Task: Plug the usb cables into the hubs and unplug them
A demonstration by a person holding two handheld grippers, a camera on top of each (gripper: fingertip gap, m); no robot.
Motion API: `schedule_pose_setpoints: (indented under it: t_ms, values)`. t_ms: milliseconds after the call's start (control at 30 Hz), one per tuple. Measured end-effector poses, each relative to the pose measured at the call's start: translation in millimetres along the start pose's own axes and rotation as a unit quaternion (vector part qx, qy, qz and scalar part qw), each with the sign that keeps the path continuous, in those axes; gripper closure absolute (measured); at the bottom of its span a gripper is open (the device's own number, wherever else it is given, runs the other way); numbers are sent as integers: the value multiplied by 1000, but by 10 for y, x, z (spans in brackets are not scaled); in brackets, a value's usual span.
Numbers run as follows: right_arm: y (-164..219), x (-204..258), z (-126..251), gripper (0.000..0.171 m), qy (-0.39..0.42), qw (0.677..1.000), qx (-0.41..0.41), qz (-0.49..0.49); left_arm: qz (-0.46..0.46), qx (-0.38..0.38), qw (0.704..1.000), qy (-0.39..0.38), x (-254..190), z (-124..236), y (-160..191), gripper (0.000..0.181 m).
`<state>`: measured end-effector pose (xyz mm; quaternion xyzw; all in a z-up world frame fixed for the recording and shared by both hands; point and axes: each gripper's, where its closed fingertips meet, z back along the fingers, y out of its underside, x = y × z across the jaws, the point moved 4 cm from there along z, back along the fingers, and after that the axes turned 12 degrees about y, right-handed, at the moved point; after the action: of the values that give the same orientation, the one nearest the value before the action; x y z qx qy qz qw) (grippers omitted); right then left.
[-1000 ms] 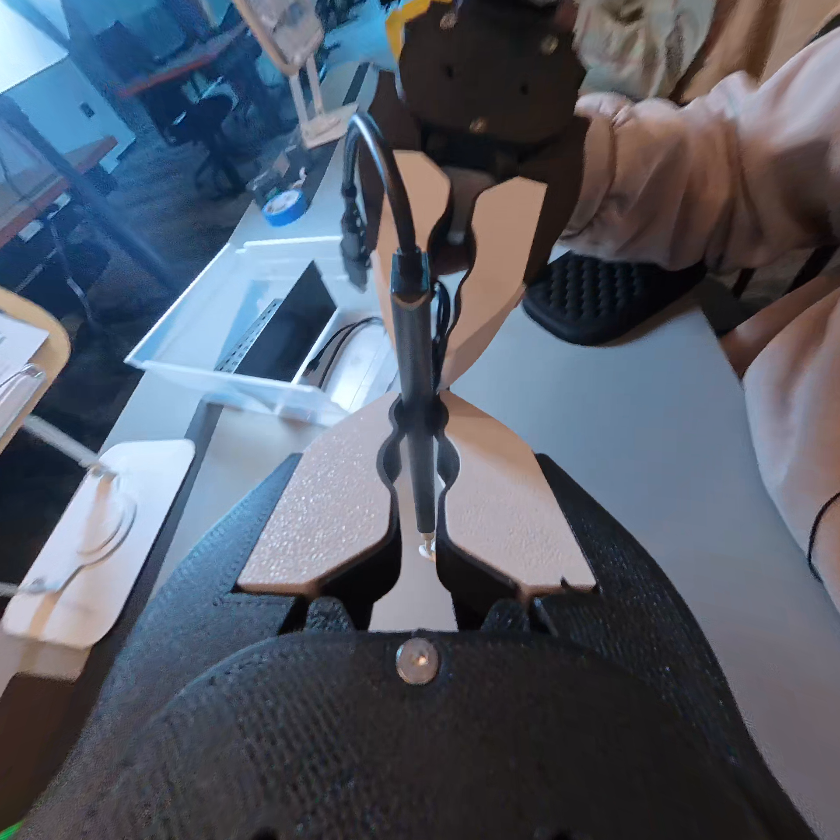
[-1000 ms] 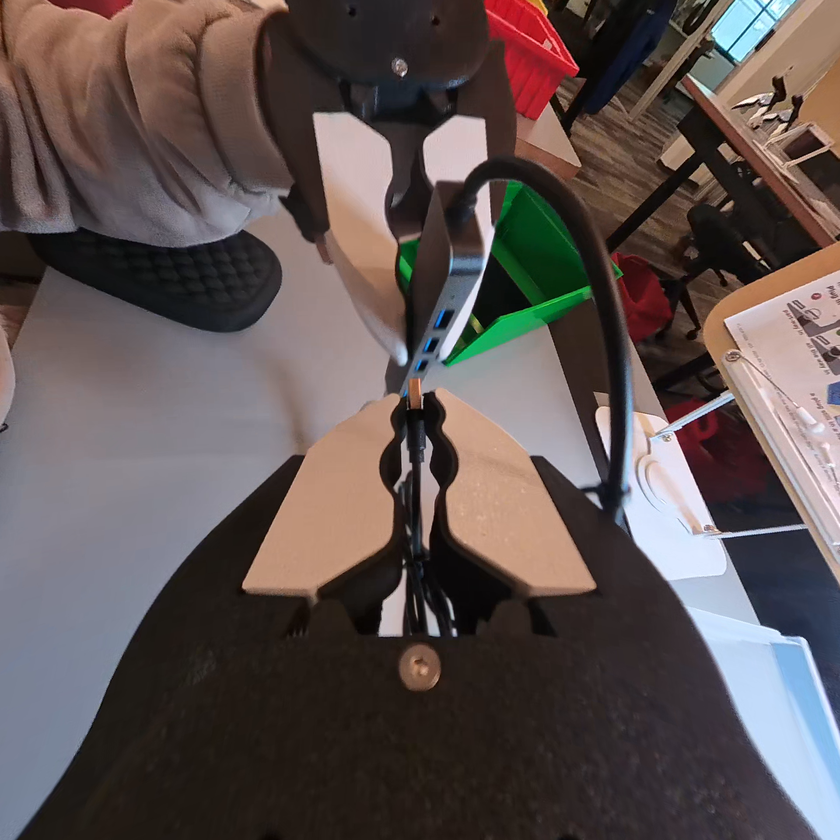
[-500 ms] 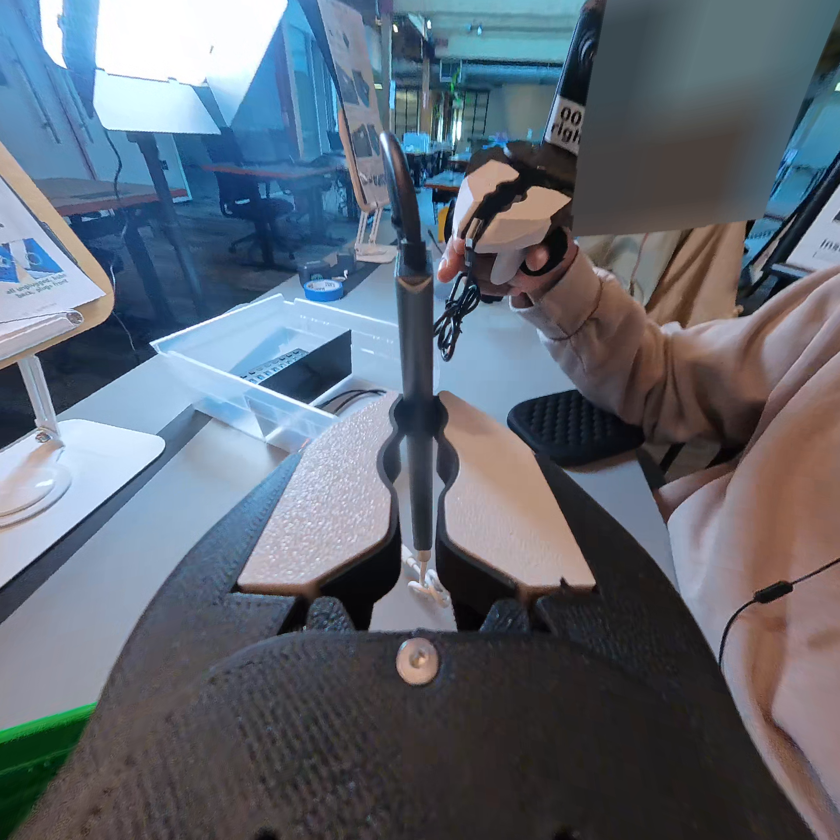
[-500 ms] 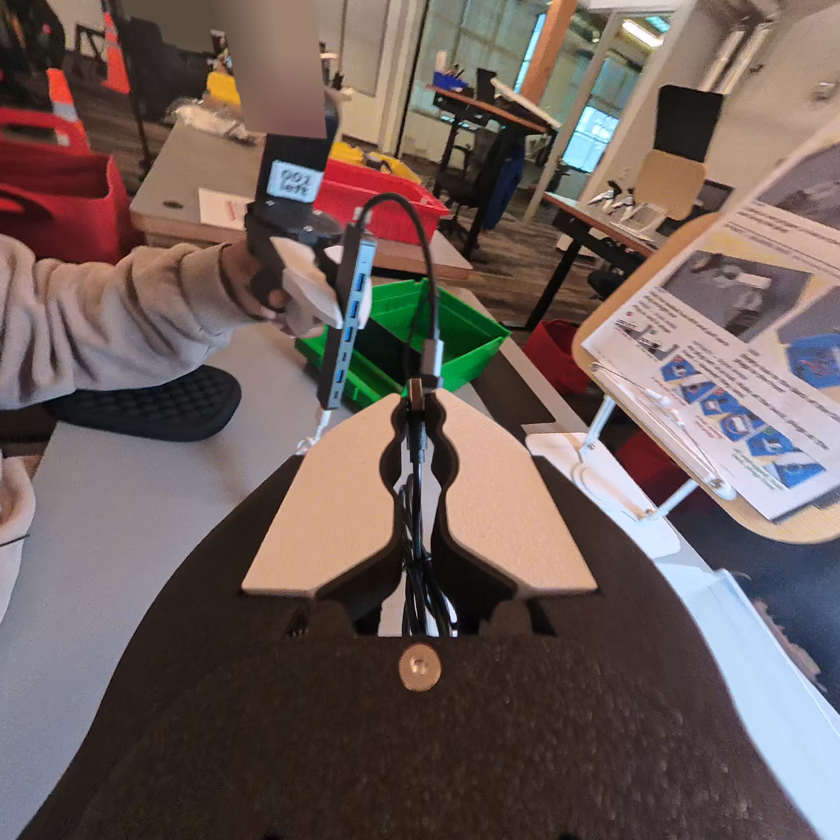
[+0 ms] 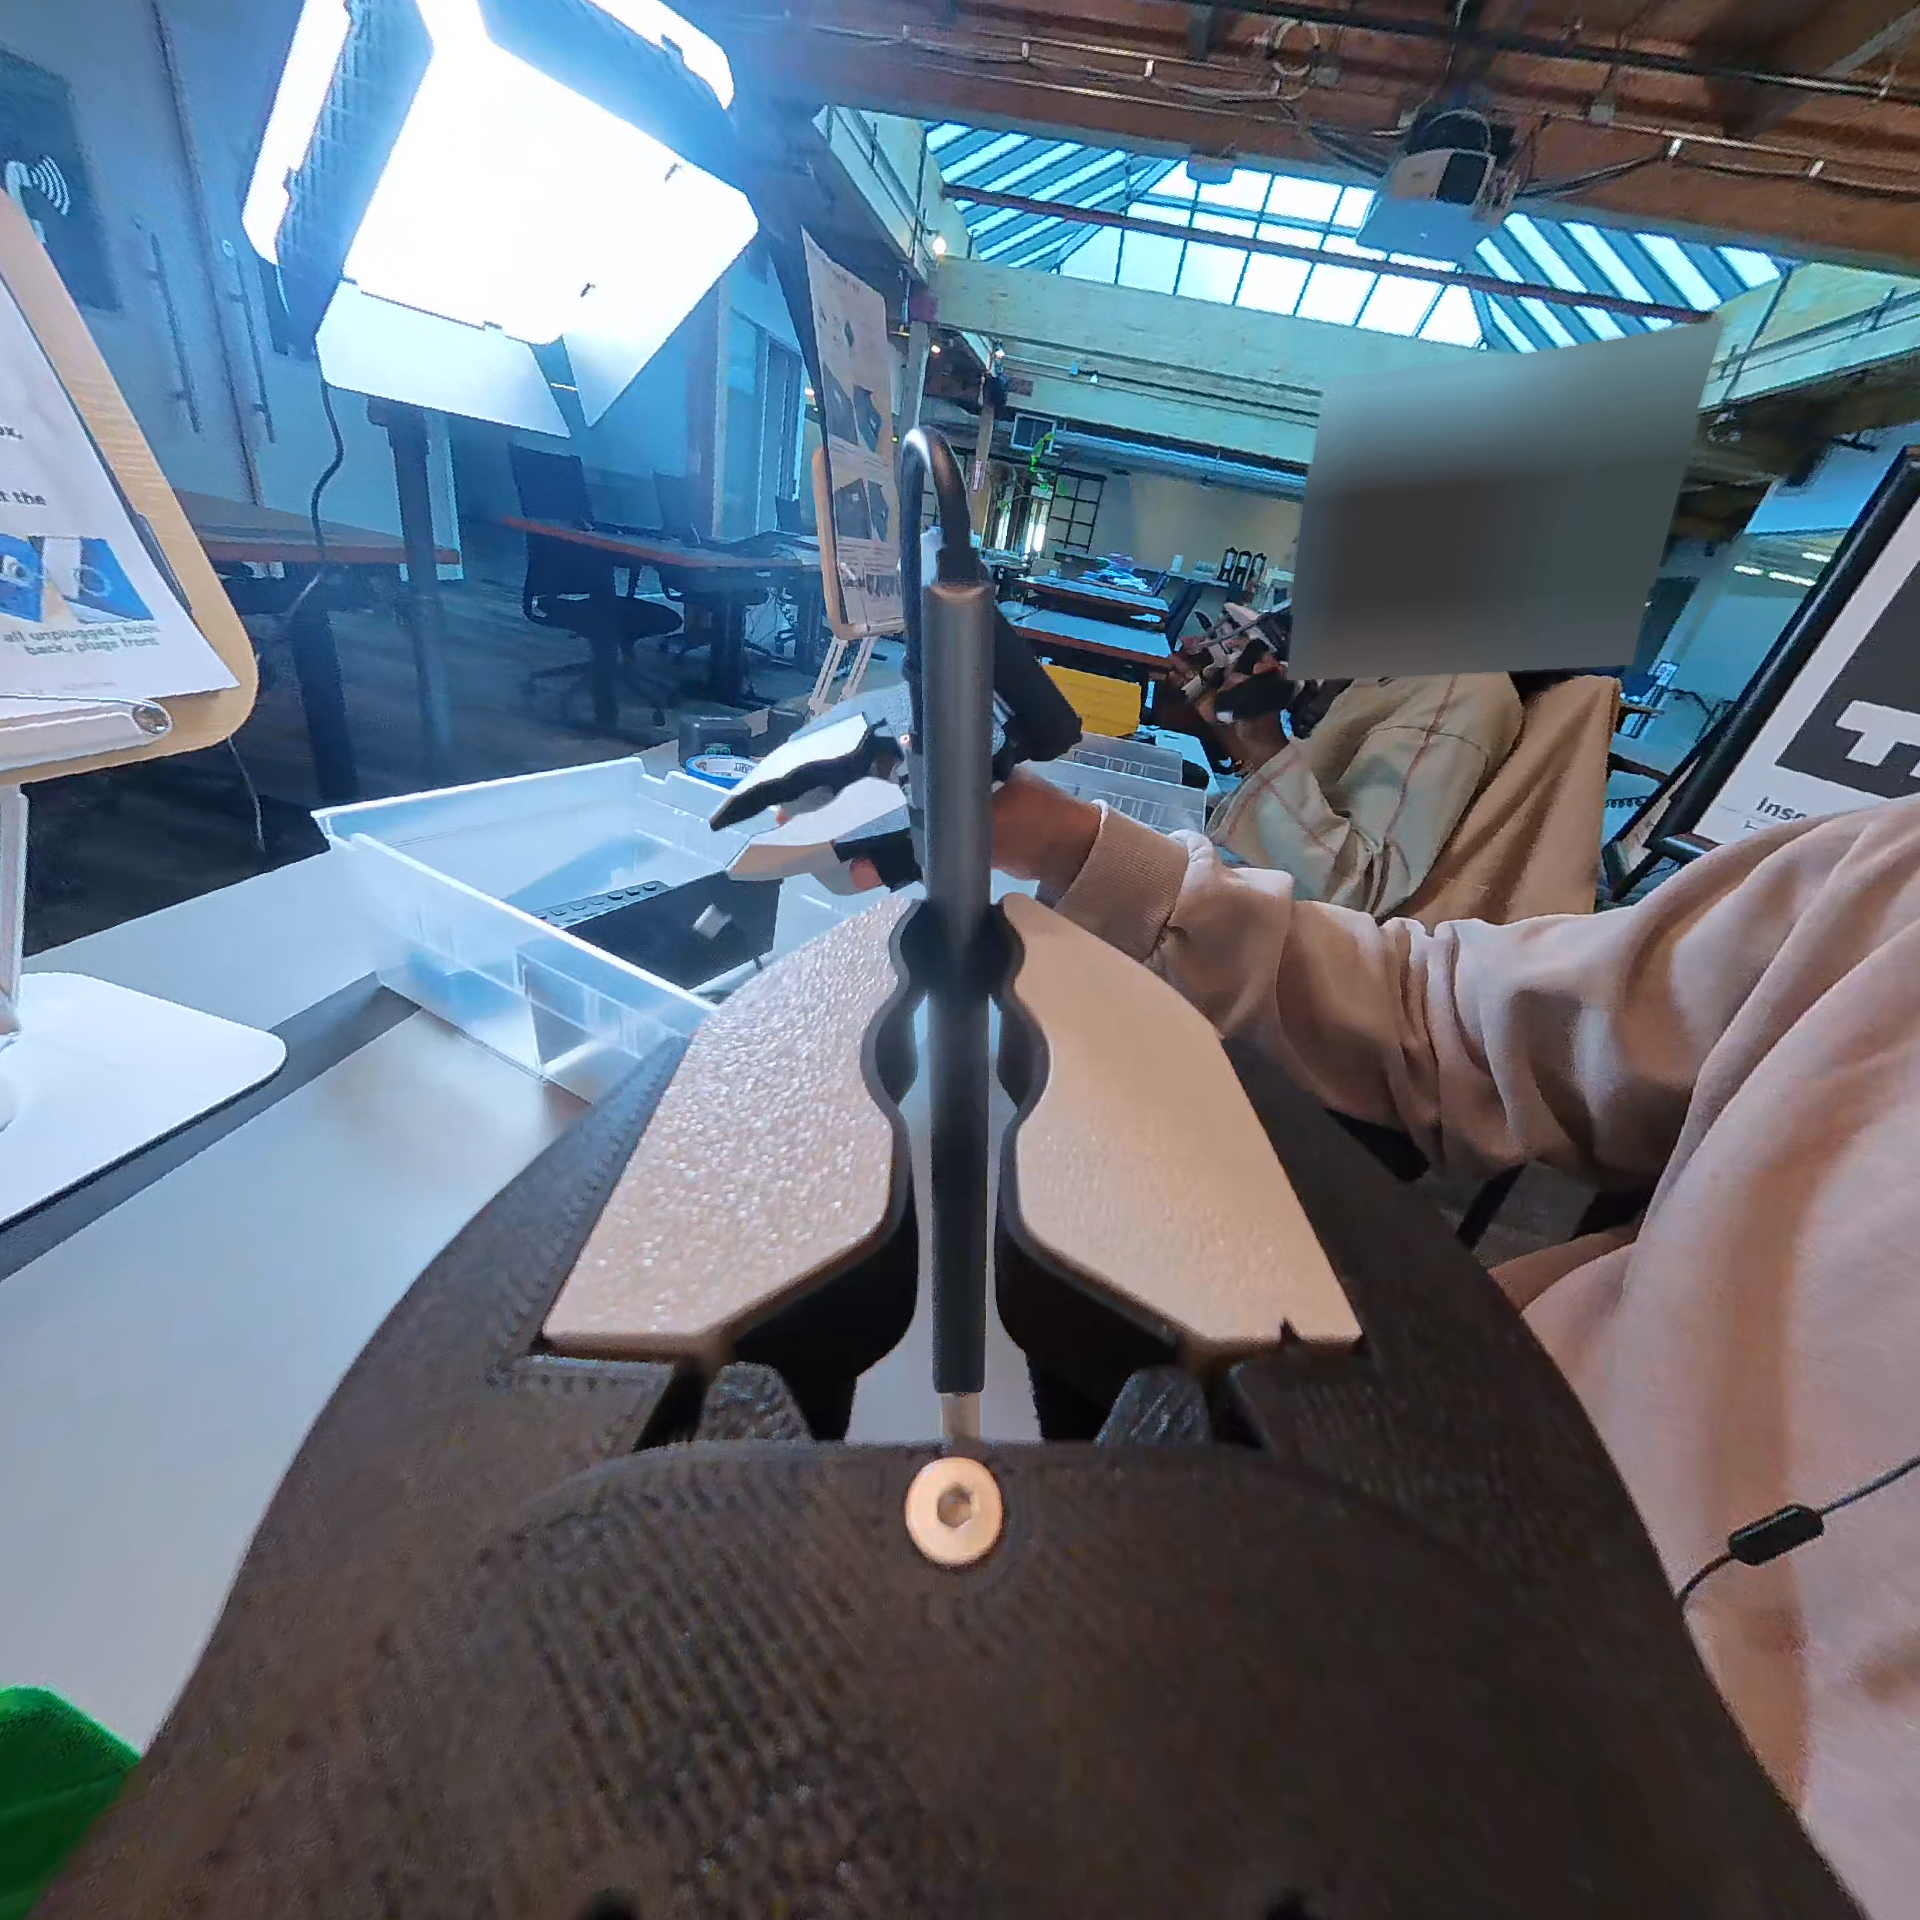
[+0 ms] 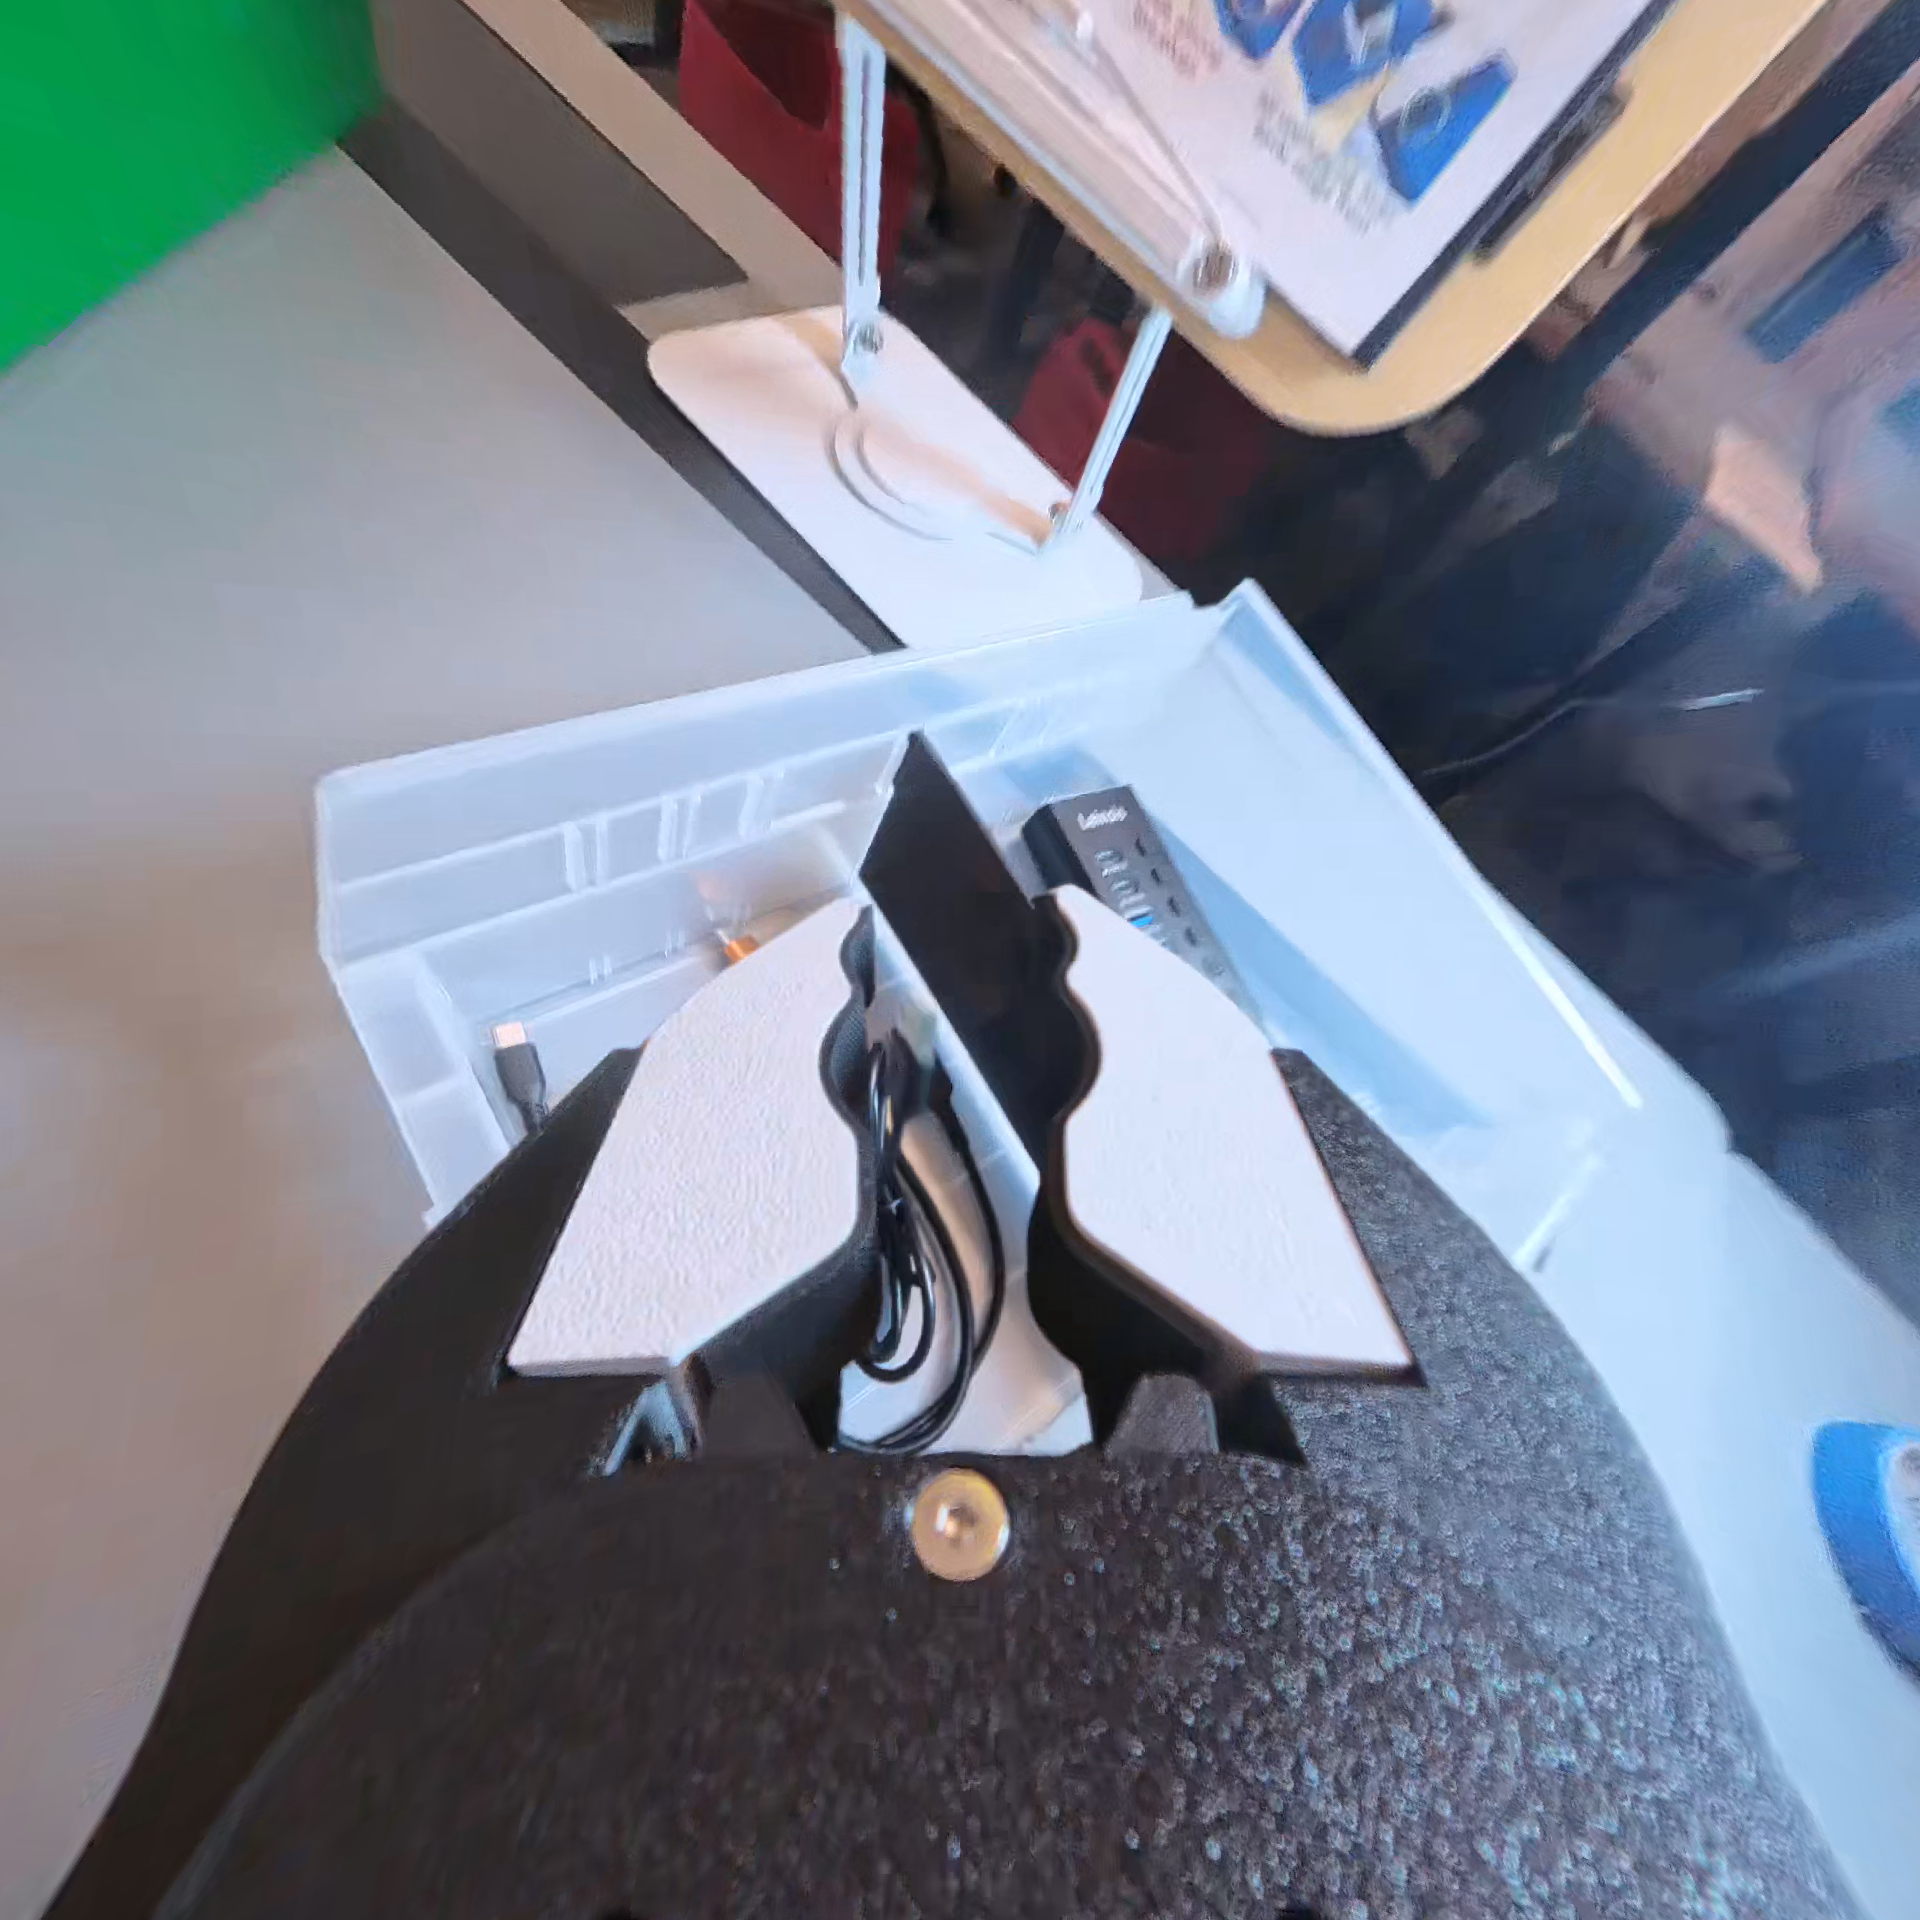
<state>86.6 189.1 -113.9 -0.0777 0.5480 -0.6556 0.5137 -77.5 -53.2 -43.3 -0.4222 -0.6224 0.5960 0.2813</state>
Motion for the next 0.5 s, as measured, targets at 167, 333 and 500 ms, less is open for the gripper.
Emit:
schedule_pose_setpoints:
  t_ms: [167,333,500]
  values:
    - [-640,280,668,151,-135,981,-140,-12,-4,-18,1000,-5,11,-13,-10,170]
    - [-685,1247,1252,147,-391,902,-149,101,-16,-97,995,-15,6,33,-151,170]
    - [-827,1977,848,129,-378,906,-191,20,-4,-173,985,3,-54,9,-199,171]
